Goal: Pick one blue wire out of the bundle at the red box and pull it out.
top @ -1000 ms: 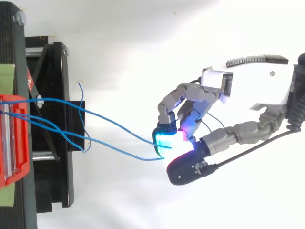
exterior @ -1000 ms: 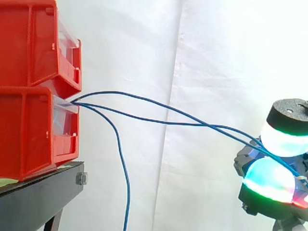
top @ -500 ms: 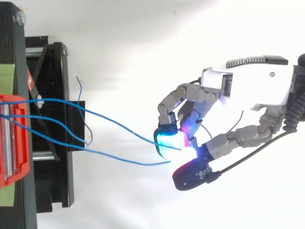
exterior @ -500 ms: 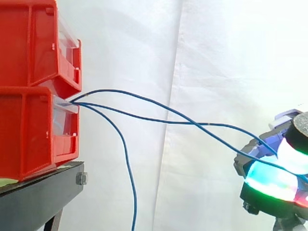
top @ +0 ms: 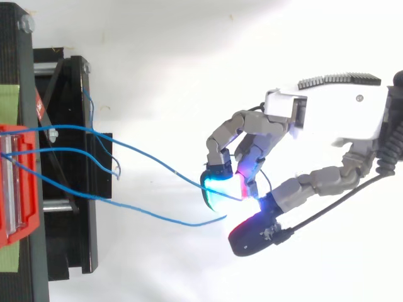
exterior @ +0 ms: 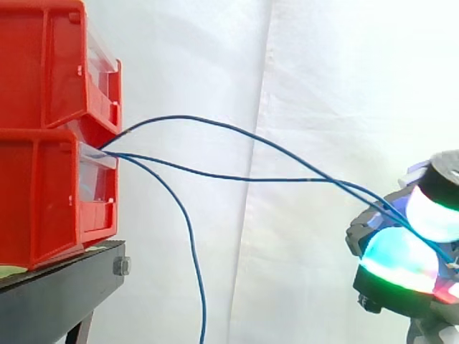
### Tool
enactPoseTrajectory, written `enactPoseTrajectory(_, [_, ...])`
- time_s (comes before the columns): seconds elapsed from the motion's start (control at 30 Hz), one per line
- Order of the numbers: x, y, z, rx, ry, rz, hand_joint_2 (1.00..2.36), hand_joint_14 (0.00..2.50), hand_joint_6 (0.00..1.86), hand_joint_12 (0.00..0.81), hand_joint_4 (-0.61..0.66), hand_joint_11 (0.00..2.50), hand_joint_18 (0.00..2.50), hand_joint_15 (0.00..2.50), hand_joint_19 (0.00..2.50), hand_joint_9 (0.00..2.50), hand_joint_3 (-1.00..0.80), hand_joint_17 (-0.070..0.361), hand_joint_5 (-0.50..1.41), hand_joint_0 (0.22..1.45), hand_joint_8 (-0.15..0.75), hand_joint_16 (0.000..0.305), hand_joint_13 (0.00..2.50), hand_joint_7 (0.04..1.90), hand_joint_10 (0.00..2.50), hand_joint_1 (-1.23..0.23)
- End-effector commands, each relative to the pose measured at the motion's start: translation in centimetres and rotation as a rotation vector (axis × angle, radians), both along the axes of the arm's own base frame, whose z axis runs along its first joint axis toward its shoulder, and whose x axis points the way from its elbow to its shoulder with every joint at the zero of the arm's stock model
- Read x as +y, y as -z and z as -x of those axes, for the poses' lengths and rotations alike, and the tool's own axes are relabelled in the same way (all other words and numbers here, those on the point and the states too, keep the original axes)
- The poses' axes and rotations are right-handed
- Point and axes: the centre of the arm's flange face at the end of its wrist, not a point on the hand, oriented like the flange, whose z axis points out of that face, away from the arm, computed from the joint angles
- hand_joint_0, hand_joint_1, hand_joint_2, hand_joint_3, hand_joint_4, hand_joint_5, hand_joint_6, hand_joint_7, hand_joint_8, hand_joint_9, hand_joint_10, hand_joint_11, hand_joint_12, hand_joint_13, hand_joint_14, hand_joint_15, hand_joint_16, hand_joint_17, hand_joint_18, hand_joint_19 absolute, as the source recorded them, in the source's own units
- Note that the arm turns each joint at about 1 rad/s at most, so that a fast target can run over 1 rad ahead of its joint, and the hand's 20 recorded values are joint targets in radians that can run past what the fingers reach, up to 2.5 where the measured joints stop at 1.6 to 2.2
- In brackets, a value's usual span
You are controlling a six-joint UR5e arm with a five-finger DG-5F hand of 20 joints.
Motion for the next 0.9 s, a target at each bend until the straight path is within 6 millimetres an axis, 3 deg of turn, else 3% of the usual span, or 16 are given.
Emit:
enactPoseTrajectory(0.0, [0.03,-0.04,-0.06,-0.002,0.000,0.000,1.00,0.02,0.92,0.444,0.14,0.82,0.70,0.62,0.47,1.12,-0.50,0.134,-0.16,0.50,0.358,0.060,0.92,0.95,0.01,-0.57])
enactPoseTrajectory(0.13, [0.03,-0.13,-0.02,-0.002,0.000,0.000,1.00,0.02,0.90,0.439,0.12,0.81,0.63,0.62,0.50,1.14,-0.50,0.134,-0.15,0.51,0.355,0.059,0.90,0.96,0.01,-0.42])
enactPoseTrajectory(0.3, [0.07,-0.38,-0.27,-0.011,0.000,-0.002,1.00,0.02,0.89,0.431,0.12,0.81,0.61,0.62,0.53,1.14,-0.49,0.131,-0.14,0.53,0.351,0.058,0.89,0.99,0.01,-0.39])
enactPoseTrajectory(0.87, [-0.04,-0.47,-0.23,-0.011,0.001,-0.002,1.01,0.02,0.92,0.438,0.15,0.84,0.75,0.61,0.49,1.15,-0.22,0.128,-0.14,0.58,0.371,0.057,0.94,1.04,0.01,-0.70])
